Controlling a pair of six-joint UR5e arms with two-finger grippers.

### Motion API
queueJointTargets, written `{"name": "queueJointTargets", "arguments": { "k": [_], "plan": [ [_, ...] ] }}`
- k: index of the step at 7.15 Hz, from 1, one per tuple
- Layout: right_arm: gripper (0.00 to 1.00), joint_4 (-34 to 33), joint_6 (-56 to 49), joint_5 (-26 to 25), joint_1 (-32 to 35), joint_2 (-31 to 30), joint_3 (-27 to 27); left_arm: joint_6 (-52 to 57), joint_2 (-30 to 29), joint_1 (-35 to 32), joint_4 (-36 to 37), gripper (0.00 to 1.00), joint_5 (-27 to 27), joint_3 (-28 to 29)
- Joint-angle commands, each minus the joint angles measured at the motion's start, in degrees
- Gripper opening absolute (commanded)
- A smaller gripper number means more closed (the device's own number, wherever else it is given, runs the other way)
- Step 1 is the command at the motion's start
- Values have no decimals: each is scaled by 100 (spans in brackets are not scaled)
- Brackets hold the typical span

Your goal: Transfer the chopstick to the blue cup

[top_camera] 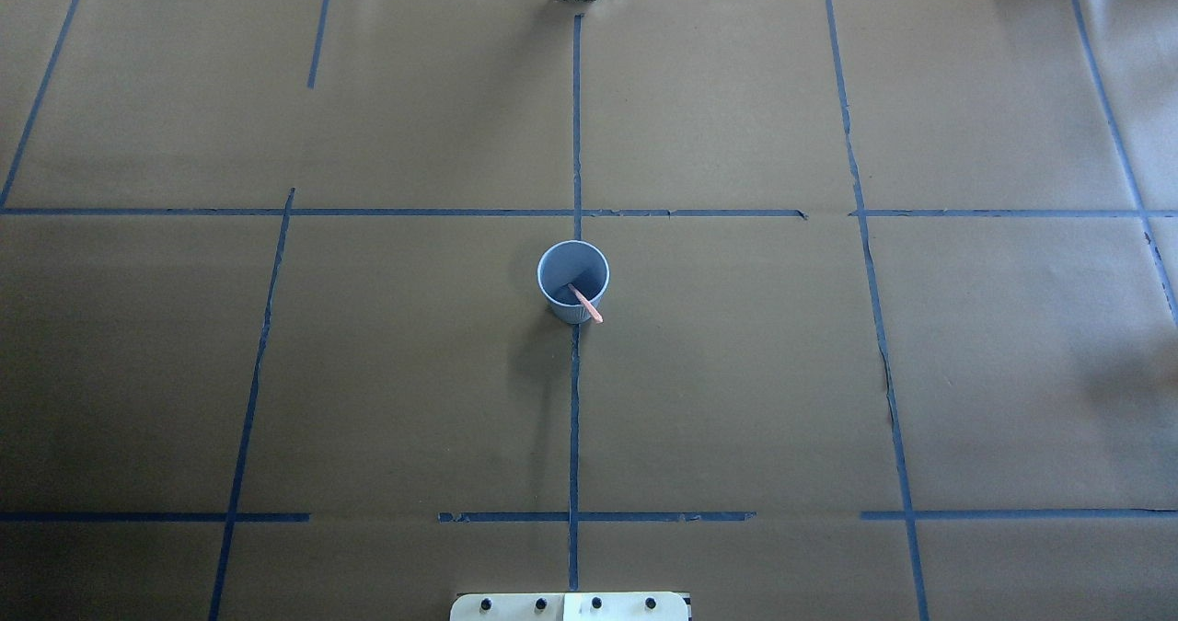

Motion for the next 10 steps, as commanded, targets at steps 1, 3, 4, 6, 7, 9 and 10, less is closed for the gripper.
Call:
{"name": "queueJointTargets", "arguments": {
  "k": [1,3,4,6,7,9,10],
  "plan": [
    [100,-2,14,78,-65,-33,-11,-49,98,13,-236,100,9,11],
    [100,-2,31,157,-92,-34,-20,-23,299,-4,-288,100,-226,-302],
    [100,-11,-21,297,-92,-42,-37,-6,378,-13,-289,100,-289,-322],
    [100,-239,-213,492,-92,-51,33,-41,248,4,-210,100,-219,-305],
    [100,-327,-615,465,-92,-51,-2,-41,230,4,-192,100,-228,-270],
    [100,-293,-584,403,-92,-42,-11,3,265,13,-201,100,-219,-295],
    [100,-292,-549,438,-92,-42,-28,3,186,57,-270,100,-219,-340]
  ]
}}
